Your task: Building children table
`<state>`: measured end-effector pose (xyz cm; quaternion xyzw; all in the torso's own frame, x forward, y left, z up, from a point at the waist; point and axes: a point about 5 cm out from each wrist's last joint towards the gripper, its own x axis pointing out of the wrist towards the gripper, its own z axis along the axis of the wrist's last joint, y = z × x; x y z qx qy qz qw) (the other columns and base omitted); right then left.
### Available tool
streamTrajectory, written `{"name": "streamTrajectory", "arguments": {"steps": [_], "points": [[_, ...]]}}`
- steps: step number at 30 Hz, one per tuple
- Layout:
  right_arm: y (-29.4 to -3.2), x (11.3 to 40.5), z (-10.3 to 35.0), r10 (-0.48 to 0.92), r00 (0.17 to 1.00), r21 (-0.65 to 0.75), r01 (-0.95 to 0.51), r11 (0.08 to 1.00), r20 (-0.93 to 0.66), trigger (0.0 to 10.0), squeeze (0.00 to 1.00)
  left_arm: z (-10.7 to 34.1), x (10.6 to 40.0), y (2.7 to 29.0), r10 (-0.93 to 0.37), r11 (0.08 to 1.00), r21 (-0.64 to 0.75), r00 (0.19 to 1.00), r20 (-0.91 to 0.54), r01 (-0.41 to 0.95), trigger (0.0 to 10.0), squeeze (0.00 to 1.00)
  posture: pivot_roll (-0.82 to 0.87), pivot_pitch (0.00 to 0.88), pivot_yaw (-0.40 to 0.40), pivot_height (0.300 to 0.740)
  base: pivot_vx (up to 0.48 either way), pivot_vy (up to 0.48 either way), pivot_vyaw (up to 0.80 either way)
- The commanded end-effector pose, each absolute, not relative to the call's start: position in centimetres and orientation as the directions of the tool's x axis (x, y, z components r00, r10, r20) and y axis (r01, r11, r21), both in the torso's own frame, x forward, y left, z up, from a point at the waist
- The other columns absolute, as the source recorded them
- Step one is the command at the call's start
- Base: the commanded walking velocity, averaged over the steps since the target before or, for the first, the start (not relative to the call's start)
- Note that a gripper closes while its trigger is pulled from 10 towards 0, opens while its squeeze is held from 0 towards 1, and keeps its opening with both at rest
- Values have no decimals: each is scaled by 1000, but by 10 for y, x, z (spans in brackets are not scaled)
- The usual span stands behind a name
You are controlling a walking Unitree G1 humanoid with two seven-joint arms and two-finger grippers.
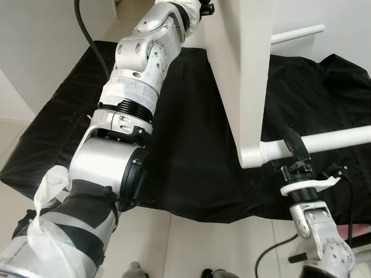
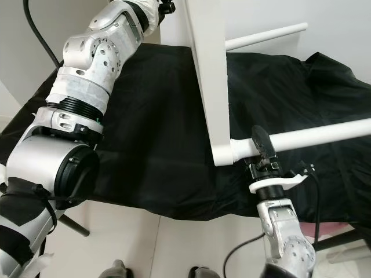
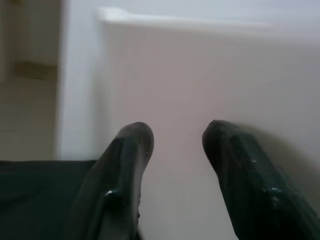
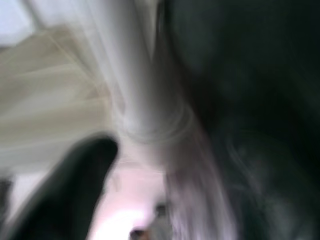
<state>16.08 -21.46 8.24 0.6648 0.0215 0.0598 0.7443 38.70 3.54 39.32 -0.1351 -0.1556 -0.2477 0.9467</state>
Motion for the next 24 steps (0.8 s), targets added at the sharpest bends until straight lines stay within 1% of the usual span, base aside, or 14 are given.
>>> {"name": "streamTrajectory", "arguments": {"steps": [1, 3, 4, 6, 7, 8, 10, 16, 18, 20, 24], "points": [[-191, 156, 63, 84, 996, 1000, 17, 11, -18, 10000, 0, 401, 380, 20, -482, 813, -142, 789, 380, 565, 10000, 0, -38, 71, 31, 740, 0, 0, 0], [-193, 148, 60, 87, 995, 998, 39, 44, -43, 10000, 0, 402, 380, 20, -486, 811, -139, 786, 381, 569, 10000, 0, -43, 76, 37, 740, 0, 0, 0], [-194, 143, 55, 78, 994, 993, 69, 96, -76, 10000, 0, 402, 380, 19, -489, 810, -137, 785, 380, 571, 10000, 0, -46, 77, 41, 740, 0, 0, 0], [-196, 138, 50, 69, 992, 982, 98, 160, -110, 10000, 0, 401, 380, 18, -492, 809, -134, 784, 378, 573, 10000, 0, -48, 78, 43, 740, 0, 0, 0], [-196, 138, 50, 69, 992, 982, 98, 160, -110, 10000, 0, 401, 380, 18, -492, 809, -134, 784, 378, 573, 10000, 0, -48, 78, 43, 740, 0, 0, 0], [-195, 136, 54, 73, 996, 987, 47, 155, -59, 10000, 0, 401, 380, 18, -494, 807, -136, 783, 378, 575, 10000, 0, -49, 82, 47, 740, 0, 0, 0], [-195, 134, 57, 67, 997, 990, 18, 142, -28, 10000, 0, 400, 381, 18, -495, 806, -138, 783, 376, 576, 10000, 0, -53, 81, 51, 740, 0, 0, 0], [-197, 132, 62, 58, 998, 989, -3, 146, -6, 10000, 0, 399, 381, 17, -500, 807, -129, 782, 372, 577, 10000, 0, -53, 81, 53, 740, 0, 0, 0], [-200, 132, 67, 46, 999, 988, -26, 154, 19, 10000, 0, 398, 381, 16, -503, 806, -125, 781, 371, 578, 10000, 0, -53, 81, 55, 740, 0, 0, 0], [-204, 135, 80, 35, 997, 981, -79, 176, 74, 10000, 0, 397, 381, 16, -506, 805, -123, 780, 368, 580, 10000, 0, -51, 82, 55, 740, 0, 0, 0], [-204, 139, 94, 41, 992, 969, -128, 209, 122, 10000, 0, 396, 382, 17, -506, 808, -119, 783, 363, 577, 10000, 0, -49, 82, 55, 740, 0, 0, 0]]}}
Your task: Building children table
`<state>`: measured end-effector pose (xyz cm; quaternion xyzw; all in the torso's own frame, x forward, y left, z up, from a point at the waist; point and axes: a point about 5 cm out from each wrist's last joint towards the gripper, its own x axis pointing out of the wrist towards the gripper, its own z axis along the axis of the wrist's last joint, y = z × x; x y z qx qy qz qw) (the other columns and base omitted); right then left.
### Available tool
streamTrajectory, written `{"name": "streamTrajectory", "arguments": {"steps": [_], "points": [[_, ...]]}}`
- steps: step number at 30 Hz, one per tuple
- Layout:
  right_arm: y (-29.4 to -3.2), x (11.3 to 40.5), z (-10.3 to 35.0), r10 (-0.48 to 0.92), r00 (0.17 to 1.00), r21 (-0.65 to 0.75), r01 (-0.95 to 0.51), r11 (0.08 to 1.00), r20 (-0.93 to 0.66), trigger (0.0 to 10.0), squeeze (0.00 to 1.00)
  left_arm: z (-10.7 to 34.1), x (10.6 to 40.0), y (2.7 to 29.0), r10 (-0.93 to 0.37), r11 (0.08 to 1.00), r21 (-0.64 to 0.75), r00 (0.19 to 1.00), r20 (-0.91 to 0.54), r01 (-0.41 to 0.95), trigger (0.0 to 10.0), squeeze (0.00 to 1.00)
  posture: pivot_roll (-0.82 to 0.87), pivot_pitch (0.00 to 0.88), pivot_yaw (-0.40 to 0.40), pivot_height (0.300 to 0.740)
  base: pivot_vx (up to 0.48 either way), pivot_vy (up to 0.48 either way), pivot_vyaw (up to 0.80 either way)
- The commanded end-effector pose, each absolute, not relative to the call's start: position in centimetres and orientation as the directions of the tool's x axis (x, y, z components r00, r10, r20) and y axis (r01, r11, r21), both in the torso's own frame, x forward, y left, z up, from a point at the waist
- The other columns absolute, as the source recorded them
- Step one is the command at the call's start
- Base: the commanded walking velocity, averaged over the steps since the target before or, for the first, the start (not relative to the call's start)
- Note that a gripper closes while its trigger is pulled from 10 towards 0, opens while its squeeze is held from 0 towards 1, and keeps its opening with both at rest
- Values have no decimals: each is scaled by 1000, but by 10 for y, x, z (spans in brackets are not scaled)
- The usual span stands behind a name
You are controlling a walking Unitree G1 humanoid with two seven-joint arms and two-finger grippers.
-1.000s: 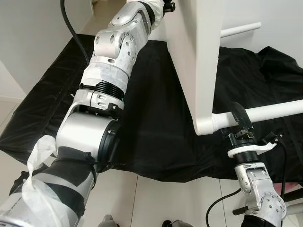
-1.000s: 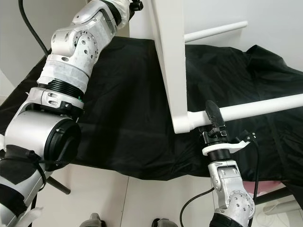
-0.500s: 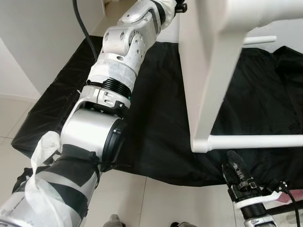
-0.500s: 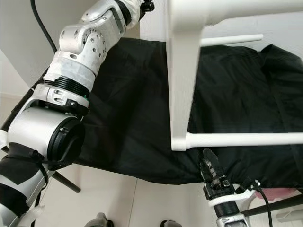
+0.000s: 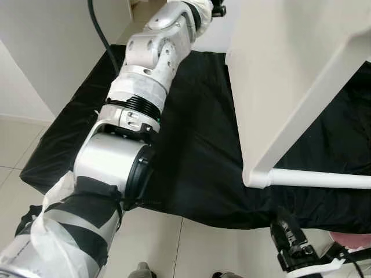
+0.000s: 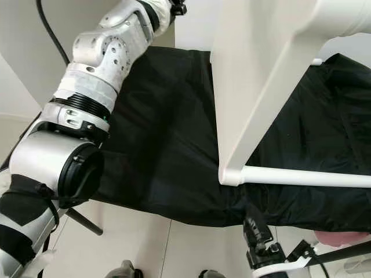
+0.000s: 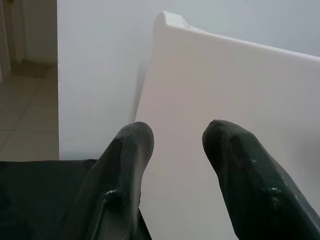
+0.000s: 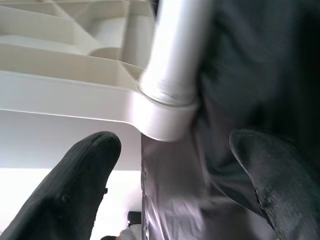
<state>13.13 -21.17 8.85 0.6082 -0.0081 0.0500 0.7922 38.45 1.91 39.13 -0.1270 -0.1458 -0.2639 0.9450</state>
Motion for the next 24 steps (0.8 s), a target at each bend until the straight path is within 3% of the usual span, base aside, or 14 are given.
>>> {"name": "streamTrajectory", "arguments": {"steps": [1, 11, 15, 24], "points": [[-203, 143, 102, 41, 988, 961, -156, 230, 151, 10000, 0, 394, 383, 18, -505, 810, -117, 784, 360, 575, 10000, 0, -48, 83, 55, 740, 0, 0, 0], [-207, 152, 129, 28, 968, 925, -245, 291, 248, 10000, 0, 385, 386, 24, -510, 820, -92, 793, 335, 566, 10000, 0, -45, 80, 57, 740, 0, 0, 0], [-219, 162, 143, -3, 958, 891, -266, 368, 287, 10000, 0, 371, 389, 35, -506, 834, -67, 808, 303, 547, 10000, 0, -39, 77, 58, 740, 0, 0, 0], [-239, 179, 149, -62, 947, 859, -258, 443, 317, 10000, 0, 346, 394, 53, -493, 857, -34, 836, 243, 515, 10000, 0, -29, 68, 52, 740, 0, 0, 0]]}}
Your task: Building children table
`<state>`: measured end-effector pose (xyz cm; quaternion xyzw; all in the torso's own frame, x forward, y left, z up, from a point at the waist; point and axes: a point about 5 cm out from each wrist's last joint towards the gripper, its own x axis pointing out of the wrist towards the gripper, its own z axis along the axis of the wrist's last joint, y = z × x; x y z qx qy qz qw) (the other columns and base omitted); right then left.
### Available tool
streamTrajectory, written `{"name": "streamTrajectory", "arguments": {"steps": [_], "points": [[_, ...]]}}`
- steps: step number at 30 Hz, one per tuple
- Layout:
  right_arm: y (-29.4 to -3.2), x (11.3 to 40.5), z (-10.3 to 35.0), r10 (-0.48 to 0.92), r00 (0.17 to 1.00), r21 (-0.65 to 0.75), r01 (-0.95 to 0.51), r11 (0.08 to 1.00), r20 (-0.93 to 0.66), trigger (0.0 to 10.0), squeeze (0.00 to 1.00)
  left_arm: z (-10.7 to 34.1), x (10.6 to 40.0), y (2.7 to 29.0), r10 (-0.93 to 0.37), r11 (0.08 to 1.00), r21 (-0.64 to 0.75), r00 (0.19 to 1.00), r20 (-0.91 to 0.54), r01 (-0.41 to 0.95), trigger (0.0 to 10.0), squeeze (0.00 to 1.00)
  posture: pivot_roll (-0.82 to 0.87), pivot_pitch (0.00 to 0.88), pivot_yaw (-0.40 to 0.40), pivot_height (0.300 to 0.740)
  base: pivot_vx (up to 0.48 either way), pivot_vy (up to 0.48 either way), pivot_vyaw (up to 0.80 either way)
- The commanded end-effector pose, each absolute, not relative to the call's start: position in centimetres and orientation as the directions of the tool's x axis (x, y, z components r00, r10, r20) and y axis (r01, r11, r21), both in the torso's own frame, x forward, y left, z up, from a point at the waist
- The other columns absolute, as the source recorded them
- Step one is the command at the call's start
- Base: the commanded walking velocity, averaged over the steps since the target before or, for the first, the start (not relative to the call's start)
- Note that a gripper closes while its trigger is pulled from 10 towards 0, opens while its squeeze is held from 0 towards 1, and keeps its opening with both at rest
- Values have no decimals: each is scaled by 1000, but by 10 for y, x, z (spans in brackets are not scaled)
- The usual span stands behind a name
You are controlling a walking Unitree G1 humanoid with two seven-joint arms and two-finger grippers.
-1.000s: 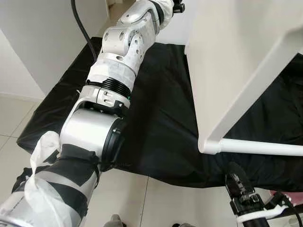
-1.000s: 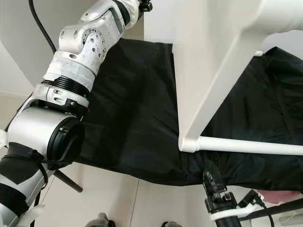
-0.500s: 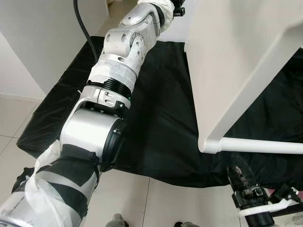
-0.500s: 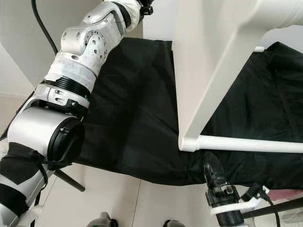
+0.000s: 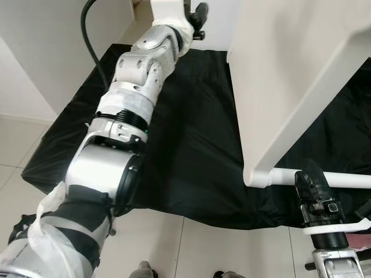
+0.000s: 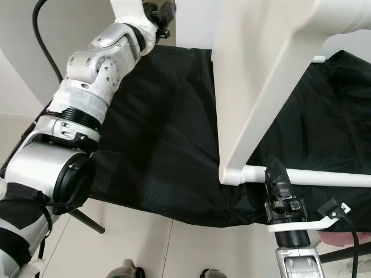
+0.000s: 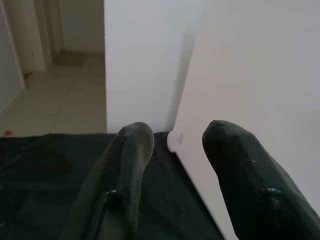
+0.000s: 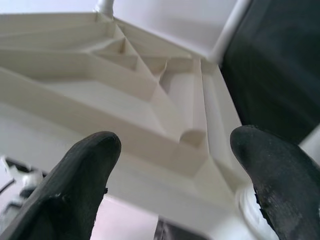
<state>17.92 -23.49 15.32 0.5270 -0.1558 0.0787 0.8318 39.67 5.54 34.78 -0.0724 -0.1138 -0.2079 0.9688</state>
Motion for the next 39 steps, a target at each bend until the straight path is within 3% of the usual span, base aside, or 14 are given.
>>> {"name": "streamTrajectory", "arguments": {"steps": [1, 12, 20, 23, 25, 32, 35, 39], "points": [[-239, 179, 149, -62, 947, 859, -258, 443, 317, 10000, 0, 346, 394, 53, -493, 857, -34, 836, 243, 515, 10000, 0, -29, 68, 52, 740, 0, 0, 0], [-257, 202, 145, -211, 939, 826, -116, 552, 273, 10000, 0, 298, 393, 83, -459, 886, 11, 873, 165, 464, 10000, 0, -16, 61, 37, 740, 0, 0, 0], [-261, 208, 143, -246, 932, 824, -87, 560, 266, 10000, 0, 283, 388, 92, -463, 885, 17, 874, 148, 466, 10000, 0, -17, 61, 37, 740, 0, 0, 0], [-264, 216, 141, -282, 931, 770, 2, 637, 231, 10000, 0, 266, 380, 102, -489, 870, 21, 859, 149, 492, 10000, 0, -25, 58, 38, 740, 0, 0, 0], [-264, 216, 141, -282, 931, 770, 2, 637, 231, 10000, 0, 266, 380, 102, -489, 870, 21, 859, 149, 492, 10000, 0, -25, 58, 38, 740, 0, 0, 0], [-257, 231, 145, -263, 946, 575, 111, 811, 190, 10000, 0, 230, 357, 105, -545, 835, 9, 825, 146, 550, 10000, 0, -24, 49, 25, 740, 0, 0, 0], [-247, 239, 147, -206, 959, 396, 116, 911, 193, 10000, 0, 209, 340, 105, -566, 818, -6, 808, 162, 575, 10000, 0, -18, 43, 13, 740, 0, 0, 0], [-240, 246, 147, -164, 964, 311, 93, 946, 208, 10000, 0, 198, 329, 108, -558, 822, -22, 812, 171, 570, 10000, 0, -13, 33, 2, 740, 0, 0, 0]]}}
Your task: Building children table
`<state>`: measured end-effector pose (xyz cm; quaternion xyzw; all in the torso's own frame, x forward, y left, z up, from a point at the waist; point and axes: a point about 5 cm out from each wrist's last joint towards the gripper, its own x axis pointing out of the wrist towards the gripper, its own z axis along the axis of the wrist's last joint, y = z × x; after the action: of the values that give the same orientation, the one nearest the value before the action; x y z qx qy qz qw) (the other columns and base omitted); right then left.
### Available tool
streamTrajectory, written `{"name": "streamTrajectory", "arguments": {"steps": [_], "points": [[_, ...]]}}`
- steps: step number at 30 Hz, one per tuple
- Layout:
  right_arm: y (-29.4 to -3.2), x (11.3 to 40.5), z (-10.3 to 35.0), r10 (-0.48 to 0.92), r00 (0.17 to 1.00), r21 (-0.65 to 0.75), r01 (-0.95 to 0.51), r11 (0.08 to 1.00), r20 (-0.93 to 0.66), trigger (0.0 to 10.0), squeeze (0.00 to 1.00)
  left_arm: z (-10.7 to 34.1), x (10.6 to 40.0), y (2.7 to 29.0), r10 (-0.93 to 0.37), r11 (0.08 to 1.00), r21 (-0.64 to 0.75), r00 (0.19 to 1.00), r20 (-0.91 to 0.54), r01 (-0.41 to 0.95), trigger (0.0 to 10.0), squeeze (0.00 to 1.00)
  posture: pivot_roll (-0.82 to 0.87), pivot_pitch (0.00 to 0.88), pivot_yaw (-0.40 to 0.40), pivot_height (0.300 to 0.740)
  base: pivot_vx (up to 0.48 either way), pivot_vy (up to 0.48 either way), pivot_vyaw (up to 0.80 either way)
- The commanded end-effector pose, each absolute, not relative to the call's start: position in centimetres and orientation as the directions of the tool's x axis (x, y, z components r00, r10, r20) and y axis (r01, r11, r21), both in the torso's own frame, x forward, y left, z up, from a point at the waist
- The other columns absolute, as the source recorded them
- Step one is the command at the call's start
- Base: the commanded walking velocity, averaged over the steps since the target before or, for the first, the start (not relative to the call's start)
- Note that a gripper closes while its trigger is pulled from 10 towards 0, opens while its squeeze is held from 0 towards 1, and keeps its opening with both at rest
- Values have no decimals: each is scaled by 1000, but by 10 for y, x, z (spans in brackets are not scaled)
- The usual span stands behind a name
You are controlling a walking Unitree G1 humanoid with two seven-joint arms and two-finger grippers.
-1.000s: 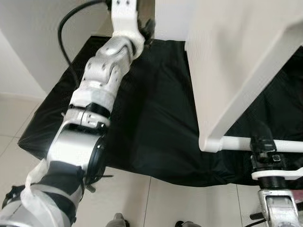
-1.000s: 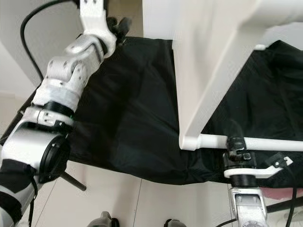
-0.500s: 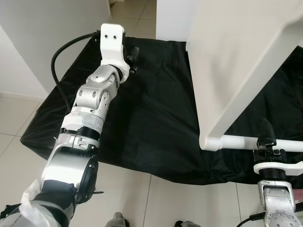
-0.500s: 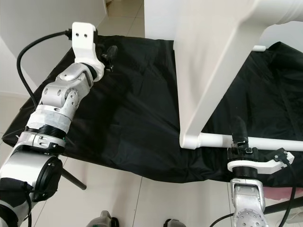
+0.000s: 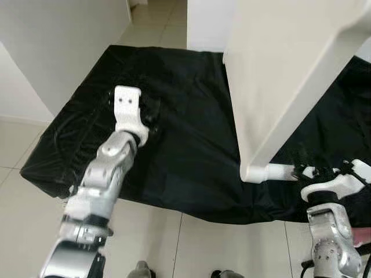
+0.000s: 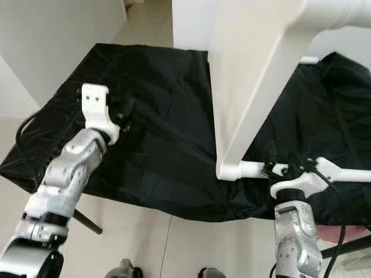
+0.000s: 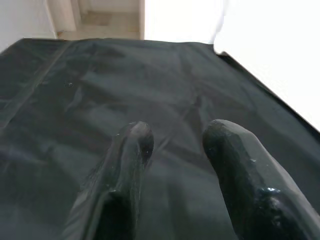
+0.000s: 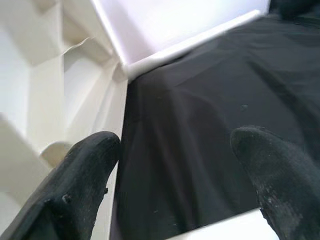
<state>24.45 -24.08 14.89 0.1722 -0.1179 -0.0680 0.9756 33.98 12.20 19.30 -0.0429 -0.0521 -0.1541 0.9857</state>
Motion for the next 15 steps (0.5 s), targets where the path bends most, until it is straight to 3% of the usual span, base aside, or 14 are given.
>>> {"name": "streamTrajectory", "arguments": {"steps": [1, 15], "points": [[-238, 248, 147, -146, 966, 286, 81, 955, 212, 10000, 0, 195, 327, 110, -552, 824, -34, 815, 176, 566, 10000, 0, -13, 33, 2, 740, 0, 0, 0], [-212, 259, 120, -173, 980, 119, 161, 980, 102, 10000, 0, 154, 309, 111, -450, 885, -48, 877, 169, 463, 10000, 0, -10, 1, -6, 740, 0, 0, 0]]}}
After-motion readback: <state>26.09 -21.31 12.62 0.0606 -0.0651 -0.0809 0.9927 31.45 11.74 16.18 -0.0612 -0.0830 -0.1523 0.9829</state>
